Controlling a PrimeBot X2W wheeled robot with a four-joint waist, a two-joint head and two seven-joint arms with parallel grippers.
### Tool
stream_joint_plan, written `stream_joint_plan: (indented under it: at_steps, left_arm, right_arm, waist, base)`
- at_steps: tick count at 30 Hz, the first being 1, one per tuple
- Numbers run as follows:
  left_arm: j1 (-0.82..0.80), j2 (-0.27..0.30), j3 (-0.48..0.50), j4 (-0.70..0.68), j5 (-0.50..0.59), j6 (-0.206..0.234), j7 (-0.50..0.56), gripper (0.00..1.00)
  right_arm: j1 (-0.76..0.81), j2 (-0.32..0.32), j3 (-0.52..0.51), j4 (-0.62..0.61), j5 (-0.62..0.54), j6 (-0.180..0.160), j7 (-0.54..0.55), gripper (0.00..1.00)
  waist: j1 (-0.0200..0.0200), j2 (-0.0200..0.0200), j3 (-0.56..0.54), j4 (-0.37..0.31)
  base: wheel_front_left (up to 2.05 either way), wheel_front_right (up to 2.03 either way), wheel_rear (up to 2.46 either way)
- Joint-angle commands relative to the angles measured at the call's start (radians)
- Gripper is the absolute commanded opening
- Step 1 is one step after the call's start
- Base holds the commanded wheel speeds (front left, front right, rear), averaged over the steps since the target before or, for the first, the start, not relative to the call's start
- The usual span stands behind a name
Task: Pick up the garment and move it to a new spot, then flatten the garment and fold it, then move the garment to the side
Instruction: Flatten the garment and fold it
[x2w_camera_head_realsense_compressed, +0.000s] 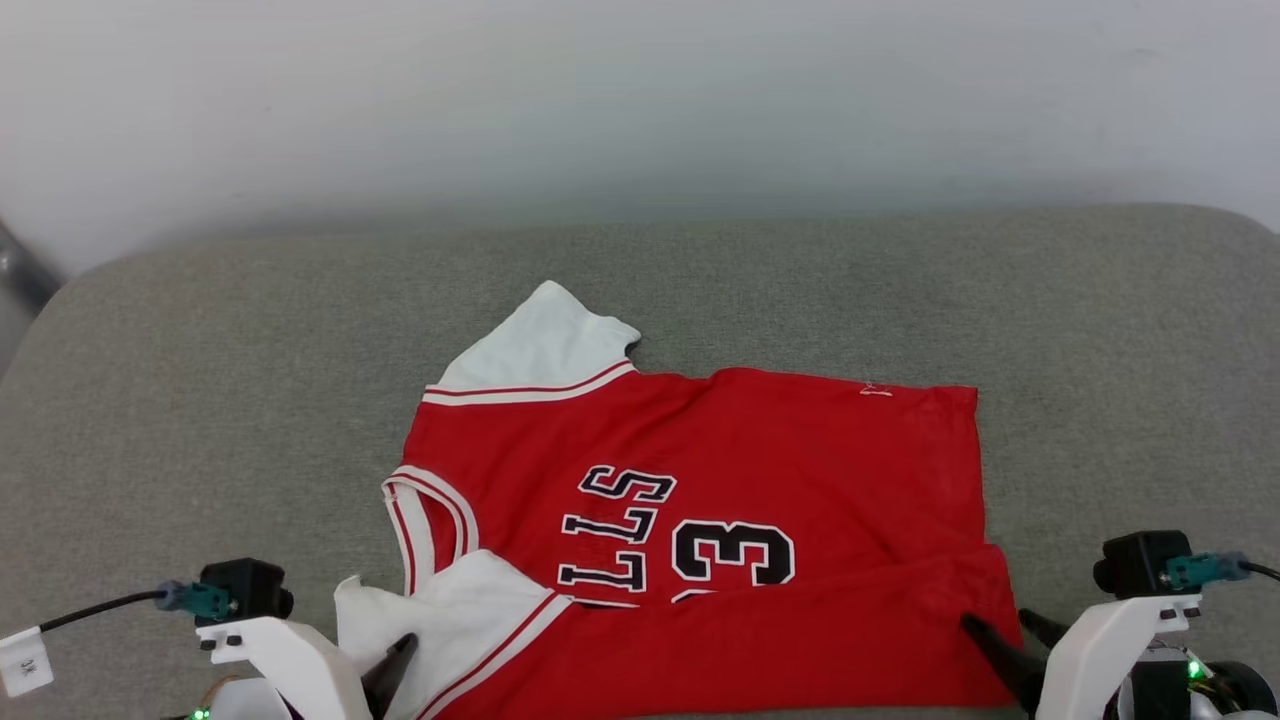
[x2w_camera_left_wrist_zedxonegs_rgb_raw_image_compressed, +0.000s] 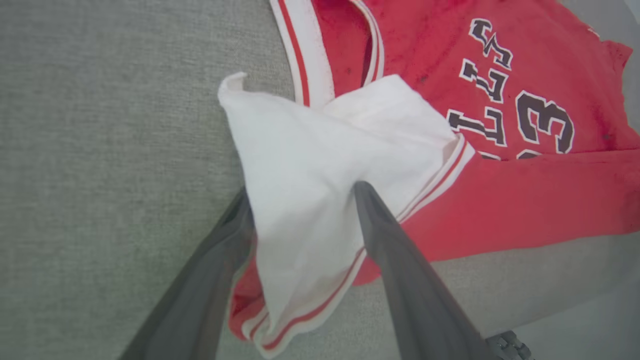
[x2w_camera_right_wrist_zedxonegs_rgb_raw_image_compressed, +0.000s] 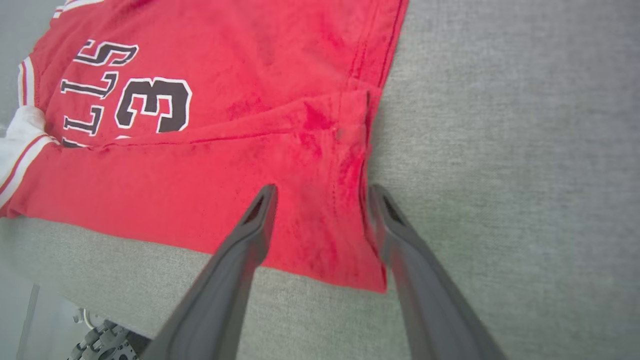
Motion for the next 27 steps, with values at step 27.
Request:
stream_joint_plan:
  at_steps: [27]
  left_arm:
    - [-0.657,0.047,0.055,0.128,0.193,-0.054,-0.246,1.0]
  right_arm:
    - [-0.199,0.137,-0.051,-0.231,-0.292,0.0,-0.576,1.0]
  waist:
    - [0.0001,0.0,0.365,-0.182]
  base:
    - [0.0,0.0,0.0]
